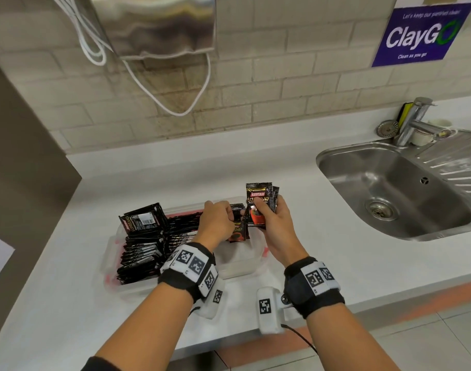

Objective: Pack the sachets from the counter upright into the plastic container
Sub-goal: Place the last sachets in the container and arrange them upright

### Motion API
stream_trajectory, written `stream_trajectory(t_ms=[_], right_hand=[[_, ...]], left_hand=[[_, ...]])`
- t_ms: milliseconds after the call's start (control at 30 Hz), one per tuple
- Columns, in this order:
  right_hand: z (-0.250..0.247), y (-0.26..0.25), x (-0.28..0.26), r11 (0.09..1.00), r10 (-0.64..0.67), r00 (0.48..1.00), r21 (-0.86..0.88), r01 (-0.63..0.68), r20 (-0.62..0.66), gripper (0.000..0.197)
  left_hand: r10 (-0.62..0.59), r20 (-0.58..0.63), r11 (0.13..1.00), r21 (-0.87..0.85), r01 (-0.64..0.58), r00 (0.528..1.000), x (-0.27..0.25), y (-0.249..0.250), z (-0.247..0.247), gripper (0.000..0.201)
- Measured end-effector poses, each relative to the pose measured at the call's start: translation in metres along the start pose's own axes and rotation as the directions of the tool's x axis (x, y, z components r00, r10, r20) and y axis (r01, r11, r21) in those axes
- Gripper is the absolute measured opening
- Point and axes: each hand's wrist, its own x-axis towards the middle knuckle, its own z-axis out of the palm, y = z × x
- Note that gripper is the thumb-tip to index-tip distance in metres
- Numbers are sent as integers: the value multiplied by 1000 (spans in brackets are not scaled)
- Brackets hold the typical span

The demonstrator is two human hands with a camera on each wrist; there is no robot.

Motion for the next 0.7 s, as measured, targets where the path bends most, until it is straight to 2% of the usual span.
stream_trajectory(t_ms=[200, 267, 433, 600, 700], right_hand=[[4, 5, 1, 996, 67, 998, 52, -68, 12, 30], [4, 7, 0, 995, 72, 997, 66, -73, 17, 31], [0, 10, 2, 993, 70, 997, 95, -72, 19, 29], [-3, 12, 3, 993, 86, 996, 76, -87, 23, 30], [-4, 13, 3, 995, 77, 996, 64, -79, 36, 32]], left_hand=[[-63, -11, 997, -39, 62, 998, 3, 0, 13, 15], [-72, -20, 997, -24, 71, 997, 3, -1, 14, 19], [-88, -26, 993, -77, 85, 996, 3, -3, 16, 46], [-82, -36, 991, -107, 78, 996, 4, -5, 11, 51], [-40, -64, 993, -114, 33, 997, 3, -4, 4, 47]])
